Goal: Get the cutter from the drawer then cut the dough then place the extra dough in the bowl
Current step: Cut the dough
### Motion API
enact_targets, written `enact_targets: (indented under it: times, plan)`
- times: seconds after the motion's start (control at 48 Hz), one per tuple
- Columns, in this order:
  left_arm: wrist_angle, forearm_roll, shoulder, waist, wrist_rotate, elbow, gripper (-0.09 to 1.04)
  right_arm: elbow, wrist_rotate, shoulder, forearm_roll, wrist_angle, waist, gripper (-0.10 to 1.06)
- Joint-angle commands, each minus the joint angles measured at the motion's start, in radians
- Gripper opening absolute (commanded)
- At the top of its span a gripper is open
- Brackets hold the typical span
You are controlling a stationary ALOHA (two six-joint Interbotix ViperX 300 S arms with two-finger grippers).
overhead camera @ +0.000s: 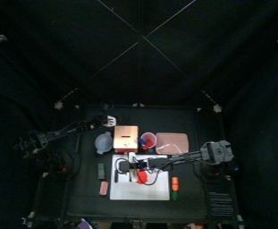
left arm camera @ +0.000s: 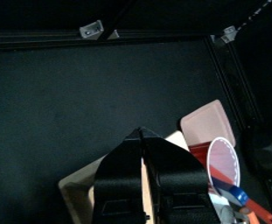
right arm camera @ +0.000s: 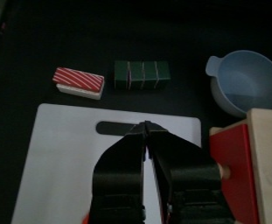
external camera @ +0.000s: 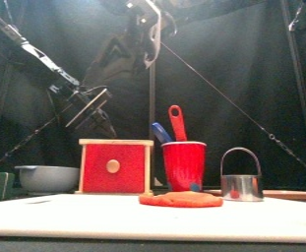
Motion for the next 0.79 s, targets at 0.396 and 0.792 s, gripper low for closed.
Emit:
enact_targets:
  times: [0.396, 0.792]
  plan:
    - [-0.101, 0.313, -0.322, -0.235, 0.003, 0.178, 0.29, 0.324, 0.003, -0.296, 0.176, -0.11, 0.009, 0.41]
    - [-0.489, 0.442, -0.327, -0.449, 0.002, 0.328, 0.3, 0.621, 0.005, -0.528, 0.27, -0.044, 0.005, 0.73]
